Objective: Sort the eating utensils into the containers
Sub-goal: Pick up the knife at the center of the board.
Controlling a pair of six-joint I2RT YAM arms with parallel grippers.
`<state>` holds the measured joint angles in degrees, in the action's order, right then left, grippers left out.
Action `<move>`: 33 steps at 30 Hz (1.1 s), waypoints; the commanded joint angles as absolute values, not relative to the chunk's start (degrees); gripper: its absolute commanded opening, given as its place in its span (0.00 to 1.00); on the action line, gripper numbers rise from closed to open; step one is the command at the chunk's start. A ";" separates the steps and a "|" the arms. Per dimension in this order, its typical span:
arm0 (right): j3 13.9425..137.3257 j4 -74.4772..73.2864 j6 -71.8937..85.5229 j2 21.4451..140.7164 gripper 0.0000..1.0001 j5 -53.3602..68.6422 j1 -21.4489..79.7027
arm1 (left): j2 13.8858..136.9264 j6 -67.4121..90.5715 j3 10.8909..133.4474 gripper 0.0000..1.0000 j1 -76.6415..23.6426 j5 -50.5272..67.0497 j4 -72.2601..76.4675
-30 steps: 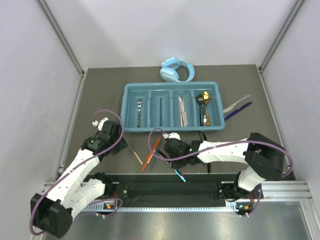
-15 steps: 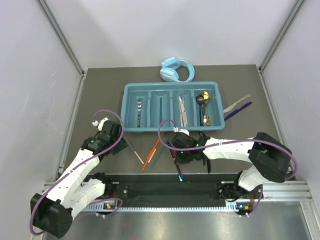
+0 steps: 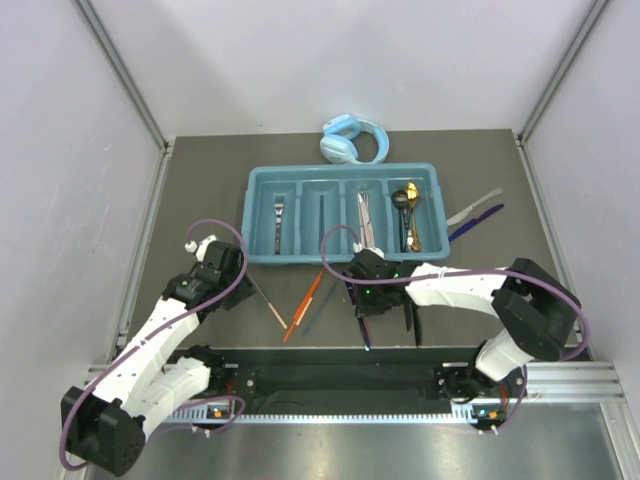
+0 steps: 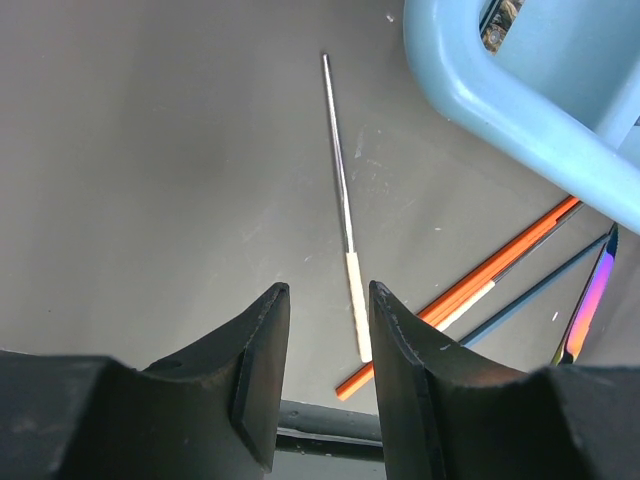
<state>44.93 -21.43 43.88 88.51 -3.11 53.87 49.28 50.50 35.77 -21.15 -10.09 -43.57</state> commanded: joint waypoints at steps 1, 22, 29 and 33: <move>43.15 -27.07 39.81 94.04 0.23 -12.39 51.68 | 48.78 49.75 35.51 0.43 -21.01 -10.28 -42.98; 42.71 -30.76 40.43 89.39 0.42 -11.51 57.30 | 49.39 49.48 35.07 0.43 -21.01 -9.84 -42.19; 44.21 -31.46 41.31 87.98 0.44 -11.25 59.06 | 49.48 49.39 35.16 0.43 -21.01 -9.76 -42.19; 44.21 -31.29 40.61 90.08 0.44 -10.64 59.24 | 49.57 49.31 35.07 0.43 -21.09 -9.76 -42.10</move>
